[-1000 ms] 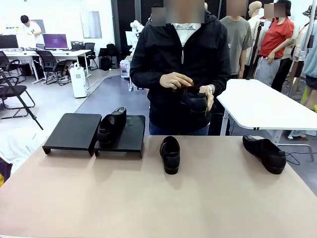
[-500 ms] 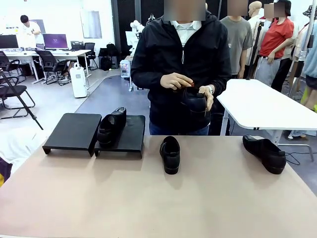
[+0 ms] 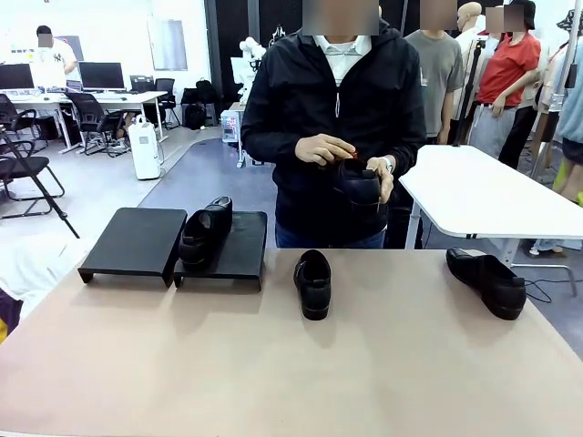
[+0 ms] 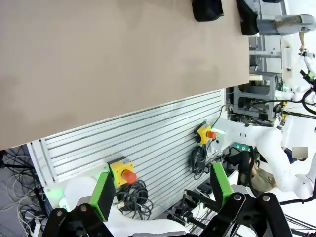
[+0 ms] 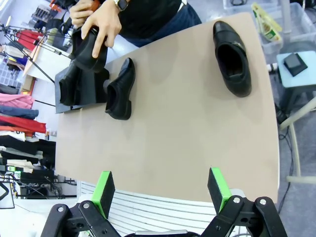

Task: Organize the shoes by placing them on the stand.
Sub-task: Pick up one Shoe and place it in the middle of the table.

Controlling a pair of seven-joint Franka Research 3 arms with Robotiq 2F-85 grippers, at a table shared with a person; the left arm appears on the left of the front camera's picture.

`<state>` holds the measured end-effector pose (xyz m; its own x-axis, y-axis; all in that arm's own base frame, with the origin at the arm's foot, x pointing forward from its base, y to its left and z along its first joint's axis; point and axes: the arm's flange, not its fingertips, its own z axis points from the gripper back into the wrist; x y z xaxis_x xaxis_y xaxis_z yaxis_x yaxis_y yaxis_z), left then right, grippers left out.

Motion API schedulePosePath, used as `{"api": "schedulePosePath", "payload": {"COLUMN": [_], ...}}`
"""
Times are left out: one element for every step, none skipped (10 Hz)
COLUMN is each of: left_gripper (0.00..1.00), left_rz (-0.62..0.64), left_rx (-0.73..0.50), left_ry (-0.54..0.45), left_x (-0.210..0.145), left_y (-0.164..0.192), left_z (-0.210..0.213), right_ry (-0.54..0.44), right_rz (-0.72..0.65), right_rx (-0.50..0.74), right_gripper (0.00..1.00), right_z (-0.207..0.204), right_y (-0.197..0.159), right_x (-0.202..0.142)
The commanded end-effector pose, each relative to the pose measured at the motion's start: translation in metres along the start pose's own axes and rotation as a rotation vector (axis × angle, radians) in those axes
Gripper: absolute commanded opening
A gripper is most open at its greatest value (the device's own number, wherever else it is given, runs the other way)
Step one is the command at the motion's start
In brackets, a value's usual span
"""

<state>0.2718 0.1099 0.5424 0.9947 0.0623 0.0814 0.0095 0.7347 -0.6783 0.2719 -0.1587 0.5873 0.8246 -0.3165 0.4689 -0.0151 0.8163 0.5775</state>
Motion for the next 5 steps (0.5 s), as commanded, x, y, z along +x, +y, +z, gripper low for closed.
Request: {"api": "schedulePosePath", "payload": {"left_gripper": [1.00, 1.00, 1.00, 1.00, 1.00], "left_rz": [0.013, 0.013, 0.013, 0.013, 0.013], "left_rx": [-0.012, -0.012, -0.012, -0.012, -0.012], "left_ry": [0.005, 0.005, 0.005, 0.005, 0.005], "left_x": [-0.0003, -0.0003, -0.0003, -0.0003, -0.0003], "left_y": [-0.0010, -0.0010, -0.0010, -0.0010, -0.0010], "left_z": [0.0002, 0.0002, 0.0002, 0.0002, 0.0002], "right_ry": [-0.007, -0.007, -0.007, -0.007, -0.007], "right_rz": [-0.012, -0.012, -0.012, -0.012, -0.012], "right_rx": [0.014, 0.014, 0.014, 0.014, 0.014], "right_gripper": [1.00, 1.00, 1.00, 1.00, 1.00], "right_z": [0.0010, 0.0010, 0.0010, 0.0010, 0.0010], "right_y": [0.0027, 0.0027, 0.0027, 0.0027, 0.0027], "right_x": [0.0010, 0.0010, 0.0010, 0.0010, 0.0010]}}
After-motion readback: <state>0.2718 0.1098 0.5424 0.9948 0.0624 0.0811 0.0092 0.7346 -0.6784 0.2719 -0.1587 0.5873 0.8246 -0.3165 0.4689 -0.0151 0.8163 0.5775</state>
